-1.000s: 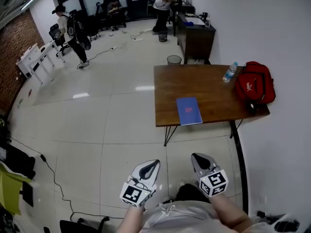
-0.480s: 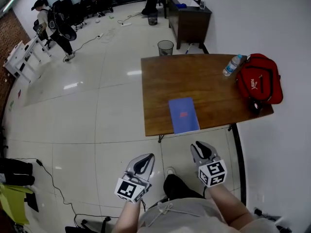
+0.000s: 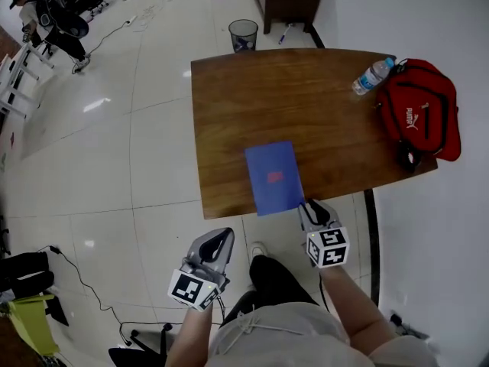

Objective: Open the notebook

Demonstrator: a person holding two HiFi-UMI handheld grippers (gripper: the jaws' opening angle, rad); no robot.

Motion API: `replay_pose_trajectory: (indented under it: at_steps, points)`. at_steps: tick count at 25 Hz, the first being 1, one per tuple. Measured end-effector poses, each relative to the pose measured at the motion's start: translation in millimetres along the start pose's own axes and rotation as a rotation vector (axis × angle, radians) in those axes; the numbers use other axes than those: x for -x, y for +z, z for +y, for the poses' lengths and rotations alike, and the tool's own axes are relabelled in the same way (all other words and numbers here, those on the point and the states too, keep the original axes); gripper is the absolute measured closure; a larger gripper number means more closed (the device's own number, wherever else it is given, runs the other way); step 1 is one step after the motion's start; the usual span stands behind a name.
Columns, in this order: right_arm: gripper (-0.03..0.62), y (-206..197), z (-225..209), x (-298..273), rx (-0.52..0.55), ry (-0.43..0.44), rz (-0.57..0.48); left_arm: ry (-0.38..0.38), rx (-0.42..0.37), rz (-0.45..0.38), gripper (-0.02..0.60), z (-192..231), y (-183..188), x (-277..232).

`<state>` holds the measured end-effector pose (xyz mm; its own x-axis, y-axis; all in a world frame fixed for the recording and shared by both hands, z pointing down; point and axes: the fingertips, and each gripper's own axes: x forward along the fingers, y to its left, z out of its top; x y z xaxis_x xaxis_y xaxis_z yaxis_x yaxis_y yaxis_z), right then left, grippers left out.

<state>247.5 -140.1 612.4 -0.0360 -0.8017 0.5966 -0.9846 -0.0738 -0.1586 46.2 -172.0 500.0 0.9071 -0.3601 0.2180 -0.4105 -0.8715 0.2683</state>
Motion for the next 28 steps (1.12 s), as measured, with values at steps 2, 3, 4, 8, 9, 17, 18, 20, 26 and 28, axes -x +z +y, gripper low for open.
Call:
replay_pose_trajectory:
  at_steps: [2, 3, 4, 8, 9, 17, 18, 20, 26, 28]
  points:
    - [0.491, -12, -9, -8, -0.040, -0.014, 0.032, 0.003, 0.020, 0.018, 0.577, 5, -8, -7]
    - [0.491, -19, -11, -12, -0.062, -0.018, 0.048, 0.005, 0.029, 0.027, 0.577, 7, -13, -10]
    - [0.491, -25, -13, -14, -0.080, -0.020, 0.062, 0.007, 0.037, 0.036, 0.577, 9, -17, -12]
    - [0.499, -35, -12, -19, -0.113, -0.020, 0.069, 0.010, 0.061, 0.060, 0.577, 13, -31, -19]
    - [0.503, -35, -12, -19, -0.117, -0.021, 0.066, 0.008, 0.064, 0.063, 0.577, 13, -32, -20]
    - [0.562, -30, -17, -13, -0.084, -0.048, 0.075, -0.019, 0.045, 0.064, 0.577, 9, -31, -27]
    - [0.563, -28, -17, -12, -0.077, -0.048, 0.072, -0.022, 0.022, 0.062, 0.577, 7, -28, -28]
    - [0.567, -21, -16, -9, -0.070, -0.050, 0.058, -0.035, -0.018, 0.054, 0.577, 1, -21, -28]
    - [0.583, 17, 1, 15, -0.056, -0.034, -0.031, -0.040, -0.031, 0.005, 0.577, -8, -5, -11]
    - [0.585, 32, 14, 22, -0.047, -0.014, -0.064, -0.029, -0.036, -0.014, 0.577, -7, 1, -2]
